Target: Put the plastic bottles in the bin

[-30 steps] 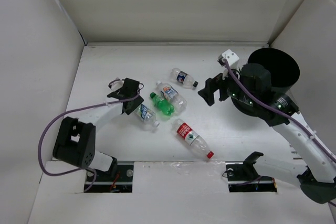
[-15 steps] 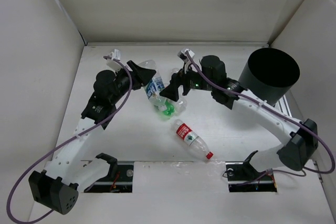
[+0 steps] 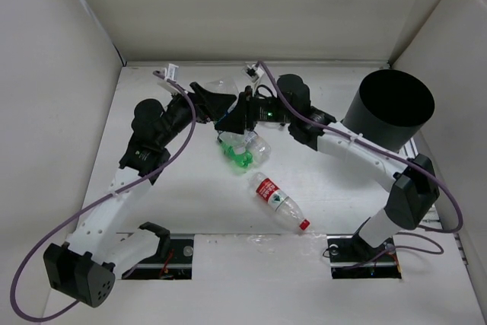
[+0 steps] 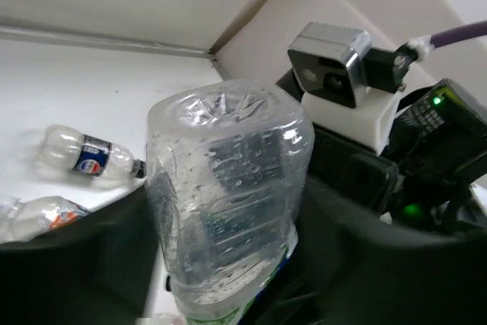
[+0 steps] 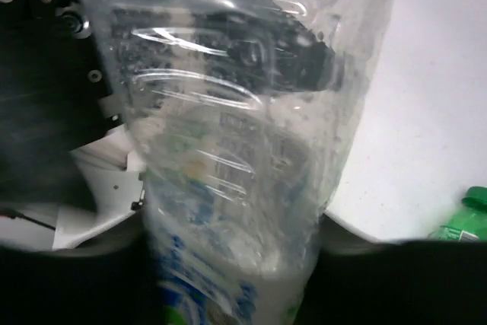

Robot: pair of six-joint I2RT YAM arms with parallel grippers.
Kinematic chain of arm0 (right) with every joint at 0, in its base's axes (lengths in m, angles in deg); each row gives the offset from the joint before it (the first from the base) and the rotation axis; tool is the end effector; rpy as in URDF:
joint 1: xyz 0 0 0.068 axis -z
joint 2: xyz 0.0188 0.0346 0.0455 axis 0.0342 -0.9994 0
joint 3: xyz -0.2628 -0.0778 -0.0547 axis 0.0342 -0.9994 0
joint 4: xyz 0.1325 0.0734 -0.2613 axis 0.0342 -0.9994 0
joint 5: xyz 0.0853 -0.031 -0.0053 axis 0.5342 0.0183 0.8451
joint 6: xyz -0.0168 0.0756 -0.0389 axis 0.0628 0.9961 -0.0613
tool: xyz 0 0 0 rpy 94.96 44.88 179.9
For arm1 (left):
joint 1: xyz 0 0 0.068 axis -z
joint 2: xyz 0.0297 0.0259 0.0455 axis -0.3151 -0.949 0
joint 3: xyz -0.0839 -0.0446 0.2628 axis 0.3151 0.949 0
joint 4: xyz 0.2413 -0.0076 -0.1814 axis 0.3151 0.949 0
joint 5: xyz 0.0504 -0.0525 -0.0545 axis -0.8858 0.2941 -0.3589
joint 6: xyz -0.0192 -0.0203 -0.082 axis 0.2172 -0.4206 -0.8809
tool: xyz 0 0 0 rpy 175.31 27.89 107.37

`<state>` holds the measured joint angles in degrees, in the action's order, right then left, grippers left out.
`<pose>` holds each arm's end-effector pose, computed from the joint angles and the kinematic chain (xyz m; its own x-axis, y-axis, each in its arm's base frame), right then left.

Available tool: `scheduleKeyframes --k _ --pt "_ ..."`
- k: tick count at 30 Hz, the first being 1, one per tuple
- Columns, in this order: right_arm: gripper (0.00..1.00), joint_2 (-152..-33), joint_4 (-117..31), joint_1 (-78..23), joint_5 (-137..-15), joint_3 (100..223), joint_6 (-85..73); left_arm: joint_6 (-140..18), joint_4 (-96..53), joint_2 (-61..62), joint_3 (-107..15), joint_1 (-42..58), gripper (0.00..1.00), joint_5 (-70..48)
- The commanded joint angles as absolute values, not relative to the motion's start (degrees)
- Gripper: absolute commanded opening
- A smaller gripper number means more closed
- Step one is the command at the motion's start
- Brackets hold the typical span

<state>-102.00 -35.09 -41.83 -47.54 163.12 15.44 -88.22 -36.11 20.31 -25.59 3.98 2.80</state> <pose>0.2943 0.3445 0.3615 -0.5349 0.0195 -0.8447 -0.8264 0.1959 0.5279 0.2664 -0.1406 0.4099 -0.2699 -0.5158 -0.8130 0.6699 0.5059 -0.5434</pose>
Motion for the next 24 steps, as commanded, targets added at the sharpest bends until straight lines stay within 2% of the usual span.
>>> scheduleKeyframes --k 1,4,7,11,15,18,22,23,24 --pt "0.01 -100.0 -30.9 -40.8 -46.8 165.7 15.2 -90.3 -42.7 19.7 -30.7 4.5 0.98 5.0" --pt "0.0 -95.8 -36.1 -36.5 -51.3 165.7 12.7 -88.7 -37.8 18.6 -35.0 4.5 1.0 -2.3" --pt "0.0 -91.3 -49.4 -28.1 -58.5 169.5 6.8 -86.0 -26.5 14.9 -43.1 4.5 1.0 -12.3" --pt "0.0 -87.3 -61.9 -16.6 -73.4 174.4 2.4 -82.7 -15.9 8.0 -49.9 4.5 1.0 -18.9" --pt "0.0 -84.2 -72.1 -4.5 -87.3 174.6 1.9 -81.3 -11.2 0.3 -50.6 4.5 1.0 -19.5" --pt "0.0 -82.8 -74.4 -0.3 -98.4 172.6 1.9 -83.2 -5.5 -6.3 -53.4 4.5 1.0 -17.7" --pt "0.0 -82.8 -76.6 9.9 -100.9 169.9 2.4 -85.1 -4.8 -8.8 -50.8 5.0 1.0 -17.3" --pt "0.03 -82.8 -76.6 11.1 -100.9 168.5 2.4 -85.7 -4.8 -8.8 -49.7 5.0 1.0 -17.3" --pt "0.26 -82.8 -76.6 11.7 -100.9 168.5 2.4 -85.7 -3.7 -8.8 -49.6 5.0 1.0 -17.3"
